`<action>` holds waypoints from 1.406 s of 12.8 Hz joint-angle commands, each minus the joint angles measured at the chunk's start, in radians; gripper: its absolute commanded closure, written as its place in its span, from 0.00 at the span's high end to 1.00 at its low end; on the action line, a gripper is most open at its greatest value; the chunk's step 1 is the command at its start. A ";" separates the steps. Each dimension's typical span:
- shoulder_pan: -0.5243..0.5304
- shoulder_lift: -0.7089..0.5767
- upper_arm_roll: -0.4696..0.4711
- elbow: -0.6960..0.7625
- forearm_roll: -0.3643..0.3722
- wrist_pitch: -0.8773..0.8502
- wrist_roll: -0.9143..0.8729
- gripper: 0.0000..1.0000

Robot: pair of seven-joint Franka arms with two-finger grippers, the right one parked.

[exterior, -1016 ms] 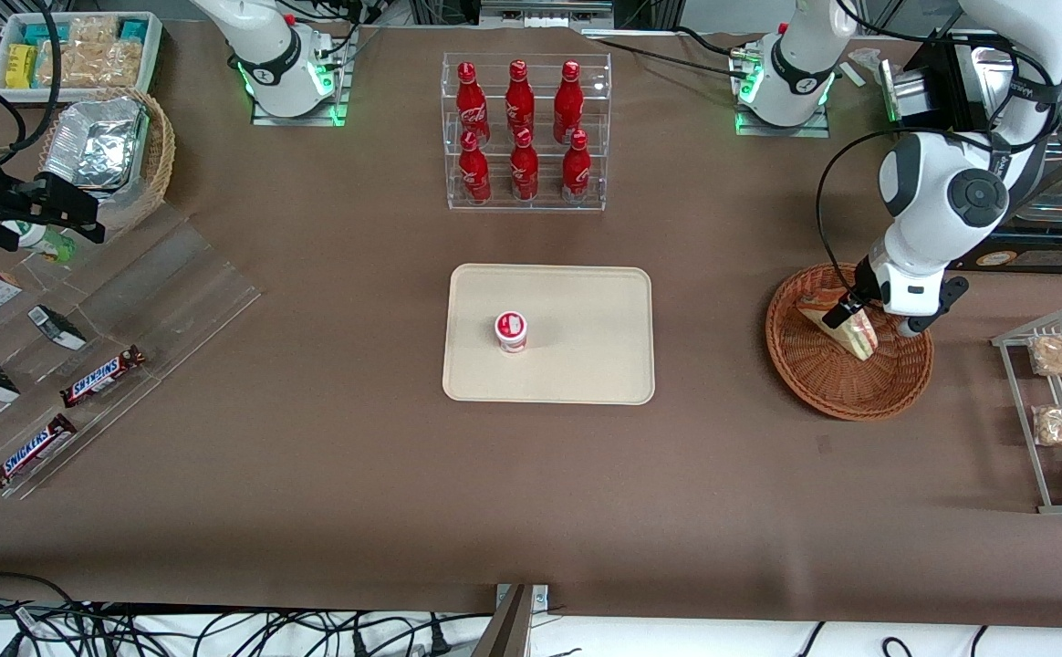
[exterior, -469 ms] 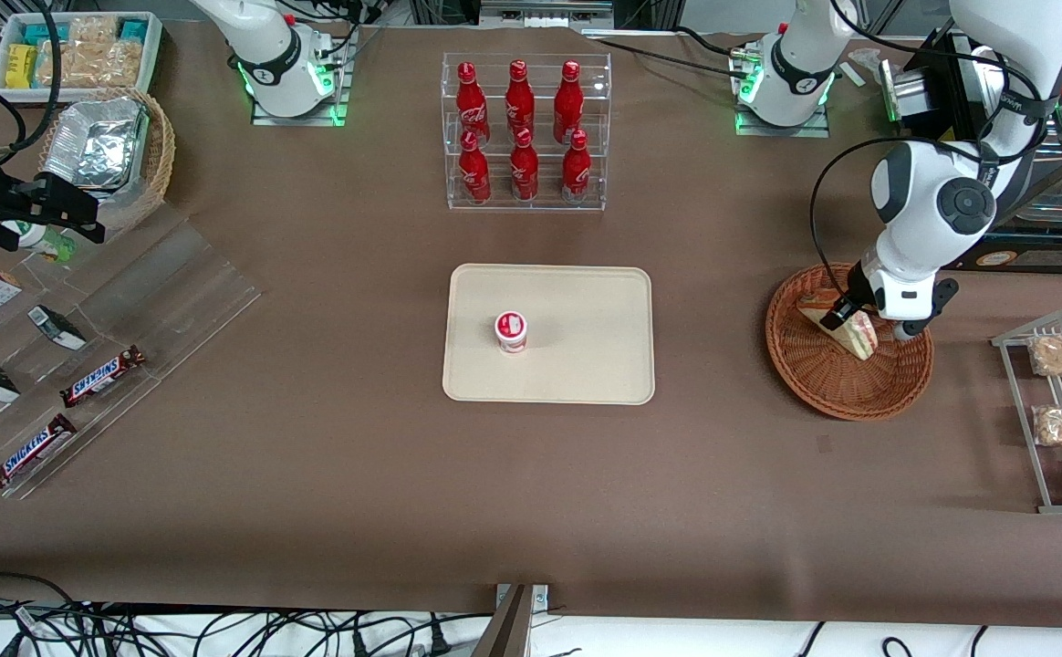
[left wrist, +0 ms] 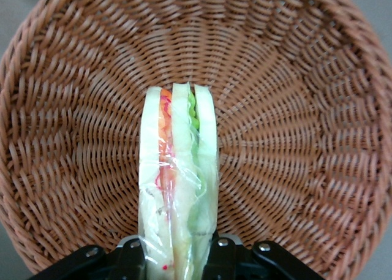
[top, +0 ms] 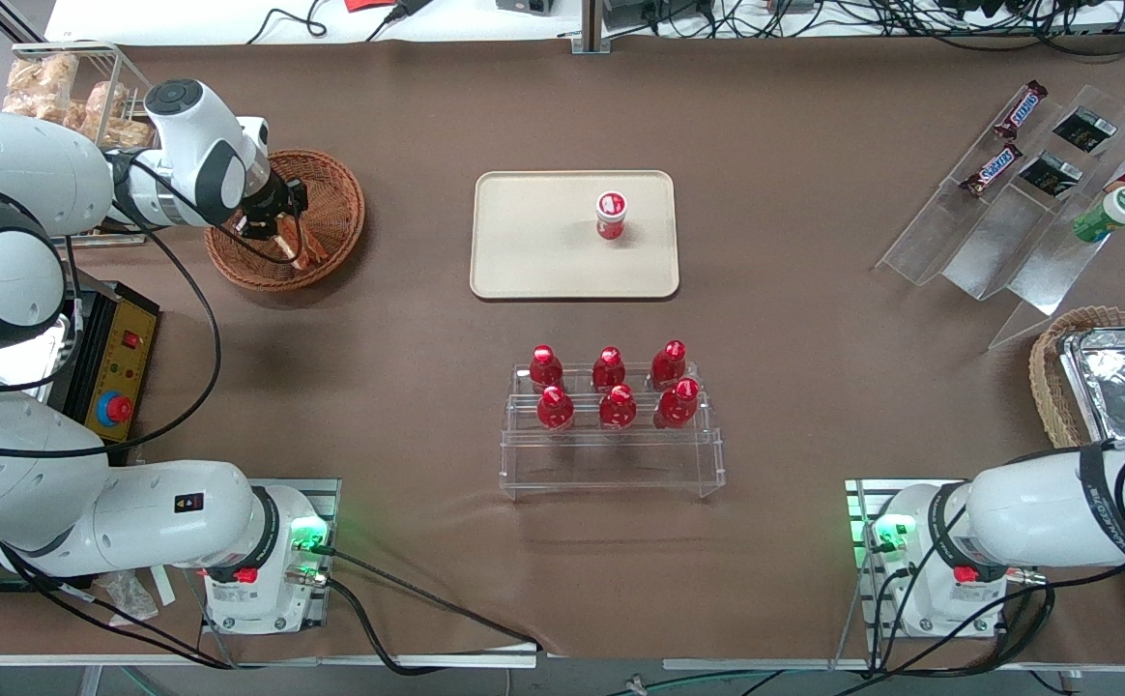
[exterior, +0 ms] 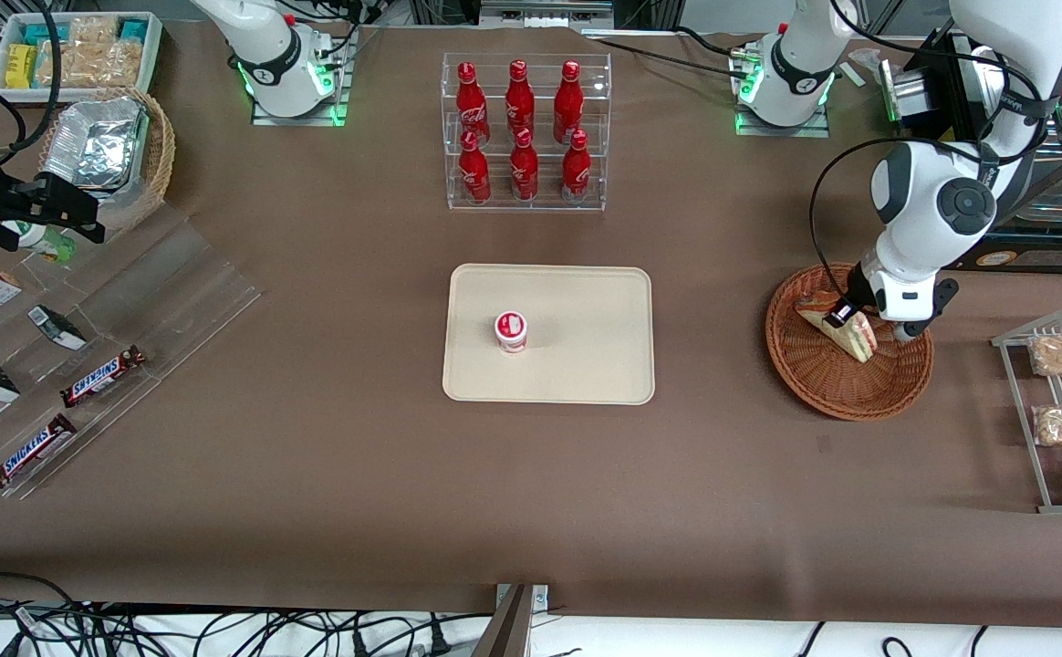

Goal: Place sandwich from basket to tray
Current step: 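Lower the open left gripper around the wrapped sandwich and close it, then lift the sandwich up out of the basket with the left gripper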

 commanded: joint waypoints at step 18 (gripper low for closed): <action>-0.028 -0.076 -0.262 0.625 -0.016 -0.786 0.576 0.00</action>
